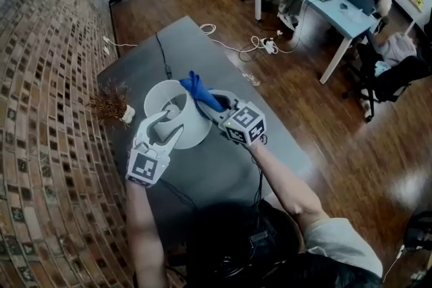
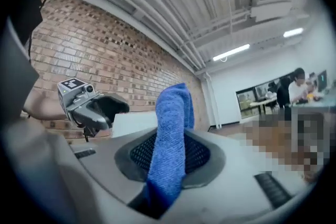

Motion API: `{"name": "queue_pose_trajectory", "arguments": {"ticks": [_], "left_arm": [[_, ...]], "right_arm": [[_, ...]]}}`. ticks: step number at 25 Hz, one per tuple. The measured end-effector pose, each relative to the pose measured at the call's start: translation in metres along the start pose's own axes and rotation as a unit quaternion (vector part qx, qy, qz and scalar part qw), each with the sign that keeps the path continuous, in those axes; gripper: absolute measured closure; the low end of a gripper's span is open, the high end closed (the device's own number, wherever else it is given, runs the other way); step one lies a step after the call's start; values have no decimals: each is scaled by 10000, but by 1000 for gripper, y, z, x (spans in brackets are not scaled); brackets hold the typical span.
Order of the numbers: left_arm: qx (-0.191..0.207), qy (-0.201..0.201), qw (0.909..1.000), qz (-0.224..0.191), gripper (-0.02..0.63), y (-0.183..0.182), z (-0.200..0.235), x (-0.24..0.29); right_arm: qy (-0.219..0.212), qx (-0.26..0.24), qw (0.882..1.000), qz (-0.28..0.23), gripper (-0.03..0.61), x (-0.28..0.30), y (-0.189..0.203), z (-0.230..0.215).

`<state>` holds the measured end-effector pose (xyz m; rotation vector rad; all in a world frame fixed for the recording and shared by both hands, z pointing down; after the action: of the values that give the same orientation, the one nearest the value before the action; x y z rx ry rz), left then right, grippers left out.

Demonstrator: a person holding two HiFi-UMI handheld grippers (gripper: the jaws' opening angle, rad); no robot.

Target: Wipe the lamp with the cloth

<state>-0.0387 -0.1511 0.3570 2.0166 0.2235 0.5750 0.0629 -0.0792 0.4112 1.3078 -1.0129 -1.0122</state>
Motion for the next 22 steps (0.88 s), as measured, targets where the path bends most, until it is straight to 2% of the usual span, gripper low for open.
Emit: {"name": "queue_pose_trajectory", "arguments": {"ticks": [3, 6, 8, 9, 11, 12, 14, 15, 17, 19, 22], "left_arm": [[27, -39, 10000, 23, 414, -4, 0, 4], [-37, -95, 9999, 82, 414, -1, 1, 4], [-129, -139, 9998, 77, 414, 3, 3, 2], [-164, -166, 9997, 56, 414, 3, 3, 2], [-197, -219, 9996, 17, 414, 2, 5, 1], [-226, -228, 9995, -4, 414, 2, 6, 0], [-407, -192, 9989, -127, 414, 3, 8, -2], [-539, -162, 9981, -244, 414, 3, 10, -4], [-872, -123, 9946, -556, 432, 1, 17, -9], [-1176, -131, 9901, -757, 468, -2, 22, -14], [-1325, -53, 9879, -805, 483, -6, 20, -12]], "right_arm": [[155, 350, 9980, 503, 486, -22, 68, 0], [175, 488, 9884, 1426, 486, -44, 138, 5], [335, 489, 9841, 1672, 488, -56, 151, 2], [463, 420, 9864, 1523, 488, -60, 138, -2], [623, -41, 9944, 854, 488, -59, 79, -8], [603, -426, 9961, 478, 486, -56, 43, -4], [433, -1312, 9904, -39, 486, -43, -19, 14], [314, -1755, 9839, -136, 486, -35, -36, 26], [37, -2606, 9654, -29, 486, -19, -38, 54], [-166, -3351, 9417, 238, 486, -15, -3, 84], [-555, -4177, 9006, 1068, 486, -39, 86, 116]]}}
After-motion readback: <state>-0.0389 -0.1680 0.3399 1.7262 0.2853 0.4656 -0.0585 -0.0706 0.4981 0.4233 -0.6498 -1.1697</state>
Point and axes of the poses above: the fingertips, and each gripper's own axes: x forward along the fingers, z to its left, y out of its underside, the point moved 3 cm from there along -x, backward along the fingers, and after that the axes turned 7 degrees about -x, right-handed, at the moved point
